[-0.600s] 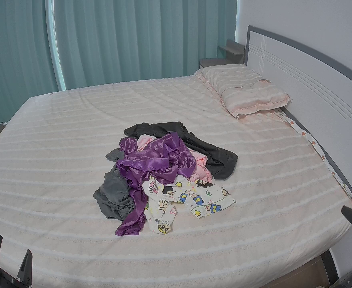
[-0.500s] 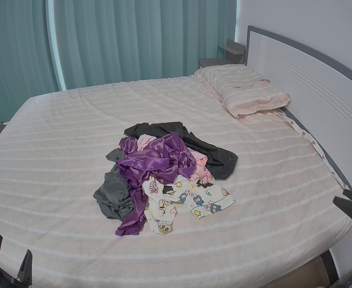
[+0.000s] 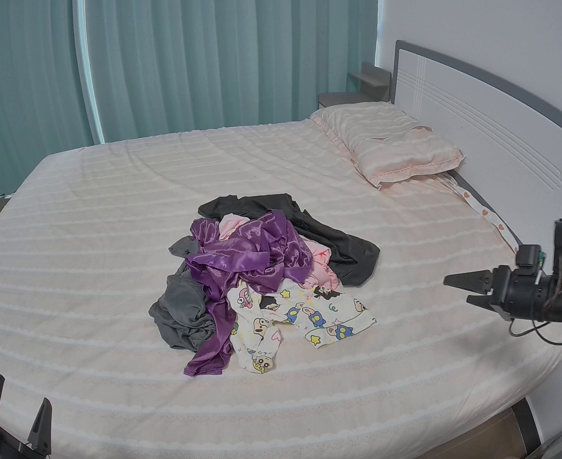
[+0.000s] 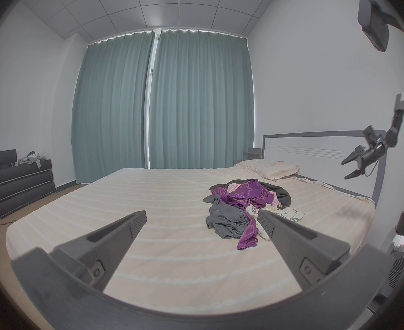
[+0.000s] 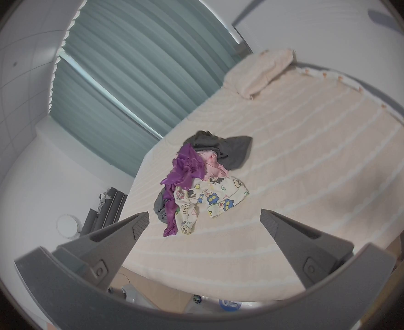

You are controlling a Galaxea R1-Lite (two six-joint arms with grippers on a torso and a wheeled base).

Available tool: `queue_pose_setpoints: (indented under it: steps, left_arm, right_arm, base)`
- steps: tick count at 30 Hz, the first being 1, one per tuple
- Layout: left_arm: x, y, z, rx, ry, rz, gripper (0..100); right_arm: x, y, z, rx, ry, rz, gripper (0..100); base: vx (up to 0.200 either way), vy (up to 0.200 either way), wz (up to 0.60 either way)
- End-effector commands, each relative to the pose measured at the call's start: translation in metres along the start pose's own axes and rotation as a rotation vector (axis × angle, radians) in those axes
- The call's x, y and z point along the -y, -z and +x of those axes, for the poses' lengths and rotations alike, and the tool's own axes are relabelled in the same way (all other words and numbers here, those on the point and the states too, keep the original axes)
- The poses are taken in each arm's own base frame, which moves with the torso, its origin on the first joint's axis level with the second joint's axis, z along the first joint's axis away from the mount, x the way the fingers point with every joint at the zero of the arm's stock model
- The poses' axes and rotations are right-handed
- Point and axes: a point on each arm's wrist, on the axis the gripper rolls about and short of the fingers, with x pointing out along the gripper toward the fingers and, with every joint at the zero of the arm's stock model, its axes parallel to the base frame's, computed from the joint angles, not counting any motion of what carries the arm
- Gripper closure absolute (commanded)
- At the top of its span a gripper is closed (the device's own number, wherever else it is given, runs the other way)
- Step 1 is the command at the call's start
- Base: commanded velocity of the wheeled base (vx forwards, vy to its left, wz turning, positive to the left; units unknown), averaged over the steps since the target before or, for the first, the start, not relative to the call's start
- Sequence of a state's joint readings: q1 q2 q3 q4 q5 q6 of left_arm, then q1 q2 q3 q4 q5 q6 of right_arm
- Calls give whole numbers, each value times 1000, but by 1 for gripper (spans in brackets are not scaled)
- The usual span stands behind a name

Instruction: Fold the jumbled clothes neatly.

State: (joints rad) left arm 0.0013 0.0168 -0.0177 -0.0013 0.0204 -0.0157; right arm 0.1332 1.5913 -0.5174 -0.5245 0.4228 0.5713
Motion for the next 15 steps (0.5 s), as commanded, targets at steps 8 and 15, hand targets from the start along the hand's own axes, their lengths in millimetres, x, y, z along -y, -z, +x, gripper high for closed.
queue_pose_setpoints:
  steps: [8, 15]
  left_arm:
    - [0, 5, 1, -11, -2, -16, 0]
    - [0, 5, 1, -11, -5, -30, 0]
  right_arm:
    - [42, 16, 153, -146, 159, 194, 0]
    - [46, 26, 195, -139, 181, 166, 0]
  base:
    - [0, 0, 0]
    - [0, 0, 0]
